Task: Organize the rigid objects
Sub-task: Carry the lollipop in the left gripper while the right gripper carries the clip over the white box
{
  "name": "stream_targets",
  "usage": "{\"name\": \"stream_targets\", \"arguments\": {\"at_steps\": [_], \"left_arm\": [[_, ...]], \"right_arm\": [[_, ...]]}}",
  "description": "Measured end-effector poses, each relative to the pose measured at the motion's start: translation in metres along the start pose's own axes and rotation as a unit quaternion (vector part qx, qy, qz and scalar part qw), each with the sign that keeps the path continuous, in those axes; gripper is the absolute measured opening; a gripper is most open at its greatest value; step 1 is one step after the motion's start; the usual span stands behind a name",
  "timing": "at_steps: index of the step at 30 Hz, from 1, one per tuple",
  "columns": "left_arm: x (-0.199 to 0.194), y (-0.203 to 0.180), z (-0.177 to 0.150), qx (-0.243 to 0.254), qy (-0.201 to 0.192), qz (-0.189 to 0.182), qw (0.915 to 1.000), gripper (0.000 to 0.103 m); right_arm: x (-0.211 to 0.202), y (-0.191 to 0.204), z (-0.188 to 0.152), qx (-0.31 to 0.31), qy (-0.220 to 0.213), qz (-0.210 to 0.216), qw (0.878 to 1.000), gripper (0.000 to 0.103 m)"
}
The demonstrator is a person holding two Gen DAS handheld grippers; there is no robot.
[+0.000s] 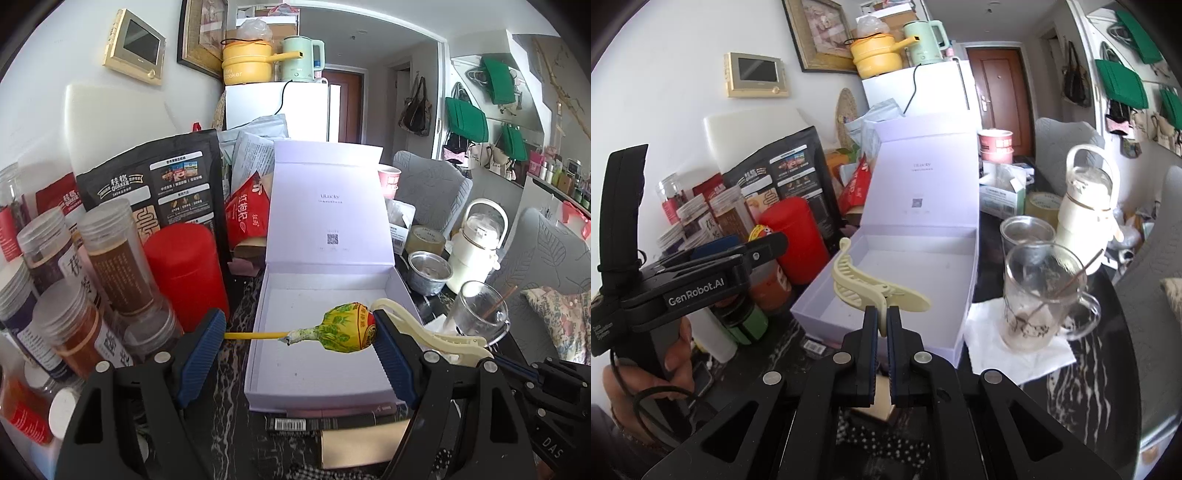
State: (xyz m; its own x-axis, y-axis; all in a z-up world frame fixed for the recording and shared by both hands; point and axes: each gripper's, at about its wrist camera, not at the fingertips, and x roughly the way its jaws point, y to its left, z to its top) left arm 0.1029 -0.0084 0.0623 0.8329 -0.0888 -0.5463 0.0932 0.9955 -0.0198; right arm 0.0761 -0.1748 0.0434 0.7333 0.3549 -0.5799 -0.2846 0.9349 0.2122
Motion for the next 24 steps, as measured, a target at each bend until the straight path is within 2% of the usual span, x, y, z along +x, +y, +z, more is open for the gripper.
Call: {"name": "stream_targets", "arguments": {"at_steps": [12, 24], "left_arm": [[0.051, 0.003, 0.029, 0.003, -0.003, 0.005, 1.0000, 0.080], [0.109, 0.001, 0.045, 0.014, 0.024, 0.007, 0.9996, 0.080]], "right_arm": [[0.041, -0.015, 0.036, -0.002, 0.001, -0.019, 1.000, 0.005], [0.086, -0.034, 0.059, 0.001, 0.014, -0.041, 0.999, 0.005]]}}
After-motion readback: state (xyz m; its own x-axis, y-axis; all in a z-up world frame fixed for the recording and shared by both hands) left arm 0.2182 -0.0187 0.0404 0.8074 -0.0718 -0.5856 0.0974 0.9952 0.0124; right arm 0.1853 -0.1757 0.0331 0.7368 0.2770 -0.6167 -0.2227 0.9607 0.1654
